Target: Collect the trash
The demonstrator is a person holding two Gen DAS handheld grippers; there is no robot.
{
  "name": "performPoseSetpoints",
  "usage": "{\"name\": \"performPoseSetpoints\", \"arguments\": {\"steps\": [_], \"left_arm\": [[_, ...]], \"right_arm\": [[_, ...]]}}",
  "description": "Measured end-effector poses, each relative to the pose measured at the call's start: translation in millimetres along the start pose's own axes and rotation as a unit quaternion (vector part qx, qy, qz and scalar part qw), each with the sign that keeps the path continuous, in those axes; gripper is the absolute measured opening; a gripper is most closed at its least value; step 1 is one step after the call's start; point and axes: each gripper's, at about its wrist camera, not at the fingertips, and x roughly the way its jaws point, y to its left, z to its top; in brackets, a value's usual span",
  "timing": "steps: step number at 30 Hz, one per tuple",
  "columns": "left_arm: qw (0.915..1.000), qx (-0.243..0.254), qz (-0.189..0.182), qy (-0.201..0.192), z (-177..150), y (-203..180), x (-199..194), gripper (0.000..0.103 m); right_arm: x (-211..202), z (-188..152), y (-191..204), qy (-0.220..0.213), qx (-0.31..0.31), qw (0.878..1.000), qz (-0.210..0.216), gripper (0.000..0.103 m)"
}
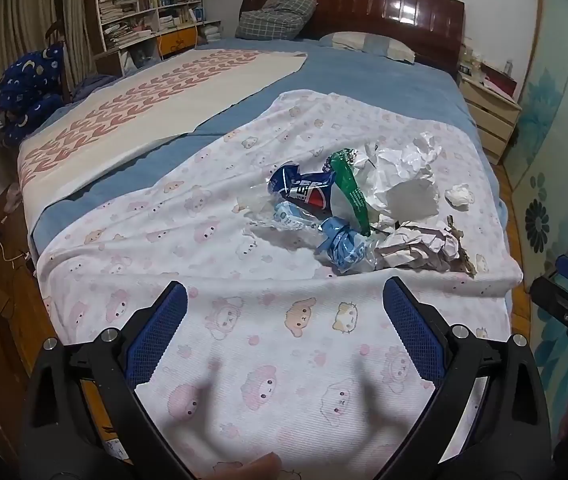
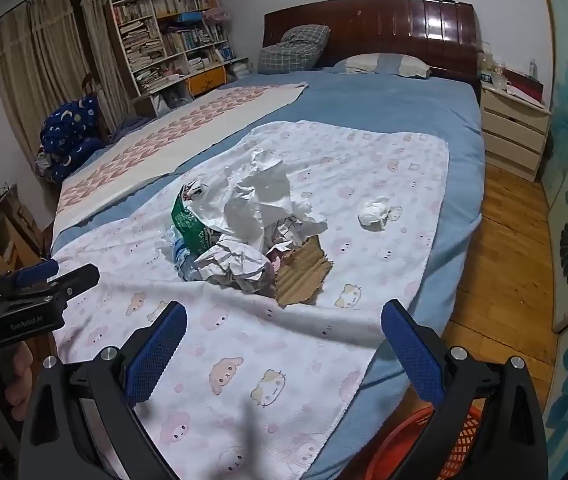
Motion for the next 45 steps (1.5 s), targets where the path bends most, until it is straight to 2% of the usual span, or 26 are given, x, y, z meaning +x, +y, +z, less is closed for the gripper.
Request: {"name": "performPoseSetpoints", "arguments": {"steps": [25, 36, 45], "left_arm": [[1.0000, 0.003, -0.002, 0.001, 1, -2, 1, 0.098], [1.0000, 0.003, -0.003, 0.000, 0, -2, -1, 0.098], [1.0000, 0.002, -0.005, 0.002, 0, -1, 0, 0.098]], "right_arm": [[2, -2, -4, 0.008, 0.015, 1.000, 0.002, 0.096], [7, -3, -2, 0.014, 0.018, 0.999, 0.030, 0.096], [19, 2, 1, 0.029, 0.014, 0.999, 0.027, 0.096]]}}
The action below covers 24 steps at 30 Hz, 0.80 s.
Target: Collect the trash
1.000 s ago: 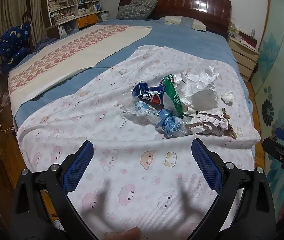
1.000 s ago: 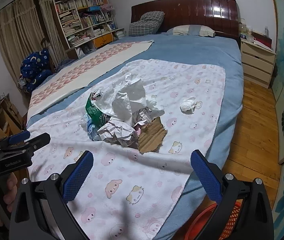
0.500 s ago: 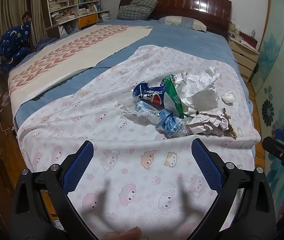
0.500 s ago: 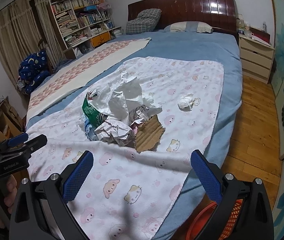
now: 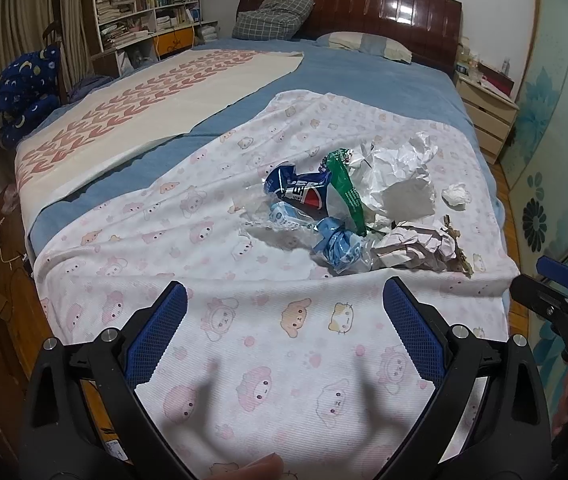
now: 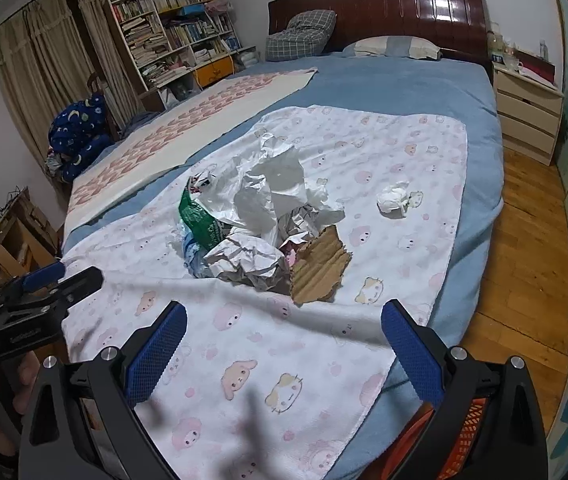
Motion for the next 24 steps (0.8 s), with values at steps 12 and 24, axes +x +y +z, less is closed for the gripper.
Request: {"name": "performPoseSetpoints", "arguments": {"steps": [12, 24], "left_arm": [[1.0000, -0.002, -0.004, 0.002, -1, 0, 0, 0.098], [1.0000, -0.007, -0.002, 0.006, -1, 8, 3, 0.098]], "right_arm": [[31, 20, -1, 0.025, -0.034, 0.999, -0.023, 0.086], [83, 18, -2, 0.105, -0.038, 0.993, -0.032, 0.049]]}}
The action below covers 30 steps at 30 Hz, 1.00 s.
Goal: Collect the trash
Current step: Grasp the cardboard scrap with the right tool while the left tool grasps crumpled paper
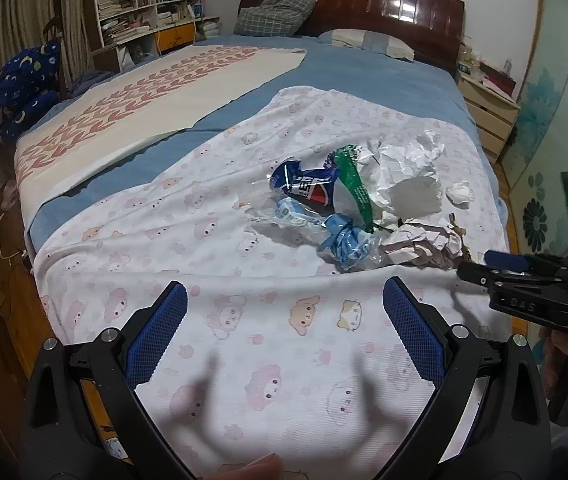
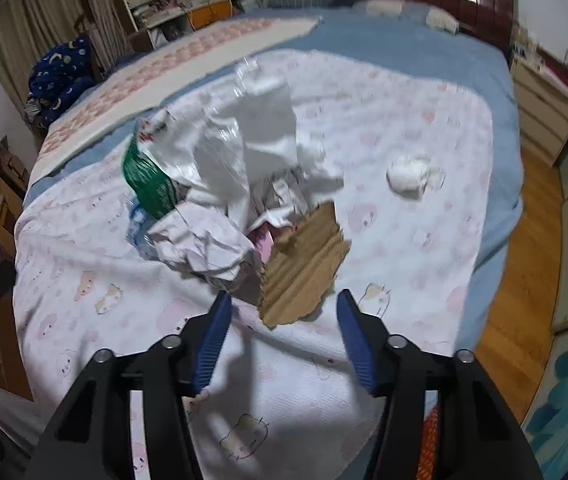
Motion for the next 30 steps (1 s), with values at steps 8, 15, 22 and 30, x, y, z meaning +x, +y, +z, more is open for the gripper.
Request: {"name": "performPoseSetpoints", "arguments": {"steps": [8, 15, 22, 30], "left_arm": [[1.0000, -0.004, 0.001, 0.002, 1, 6, 1, 0.098], [1.0000, -0.004, -0.001, -0.001, 2, 4, 0, 0.098], [0.9999, 0.005, -0.016, -0.002, 4, -14, 1, 0.098], [0.9984, 0.025, -0.048, 0.015, 14, -56, 20, 0.098]], "right_arm": [[23, 8, 3, 0.009, -0.005, 1.000, 0.010, 0.018], [11, 11, -6, -0.006, 0.009, 1.000, 0.017, 0.006], [-14, 11, -29, -0.039, 0.039, 0.997, 0.058, 0.005], [-66, -6, -55, -0.088, 0.059, 0.991, 0.080, 0.004]]}}
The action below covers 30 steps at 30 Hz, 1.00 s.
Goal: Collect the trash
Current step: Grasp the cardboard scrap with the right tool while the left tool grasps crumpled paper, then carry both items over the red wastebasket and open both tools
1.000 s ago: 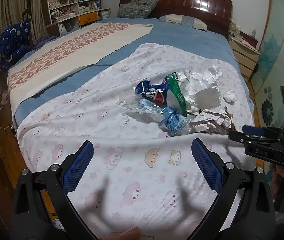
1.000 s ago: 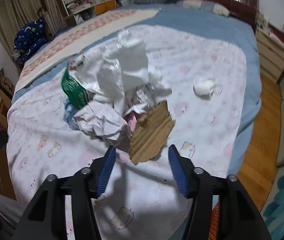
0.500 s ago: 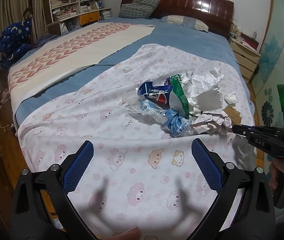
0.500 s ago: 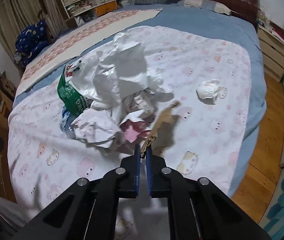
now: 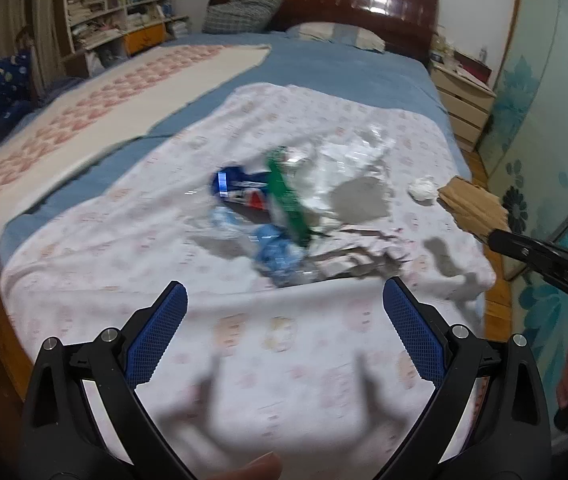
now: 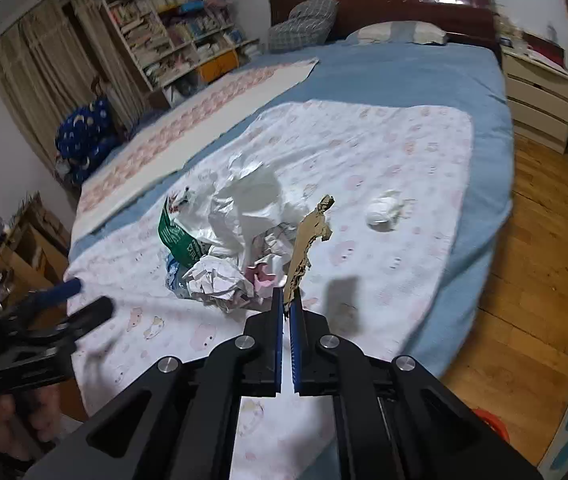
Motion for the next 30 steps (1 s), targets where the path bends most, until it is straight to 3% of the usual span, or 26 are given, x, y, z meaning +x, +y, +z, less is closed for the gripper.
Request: {"name": "performPoseSetpoints", "arguments": {"steps": [8, 14, 16, 17, 18, 23, 30], "left_arm": [[0.9978, -0.022, -0.054, 0.033, 14, -39, 39, 0.098], [0.9954, -0.060, -0.054, 0.051, 26, -45, 74, 0.097], [0.9926, -0.087, -0.057, 0.064, 23, -38, 85, 0.088], [0.9907, -0.096, -0.061, 0.075, 21, -34, 89, 0.071], [0.9903, -0.098, -0.061, 0.078, 20, -34, 92, 0.070], [0.9899, -0.103, -0.072, 0.066, 18, -32, 80, 0.063], [0.9945, -0.084, -0.060, 0.017, 9, -27, 19, 0.062]], "right_arm": [[-36, -20, -39, -0.006, 0.037, 0.999, 0.004, 0.005], [-51, -26, -68, -0.007, 0.053, 0.999, -0.001, 0.005], [-57, -26, -77, -0.011, 0.058, 0.998, -0.005, 0.005], [-60, -25, -82, -0.014, 0.061, 0.998, -0.005, 0.005], [-64, -25, -86, -0.017, 0.064, 0.998, -0.006, 0.005], [-79, -25, -96, -0.030, 0.073, 0.997, -0.002, 0.005], [-95, -30, -91, -0.046, 0.065, 0.997, 0.010, 0.005]]}}
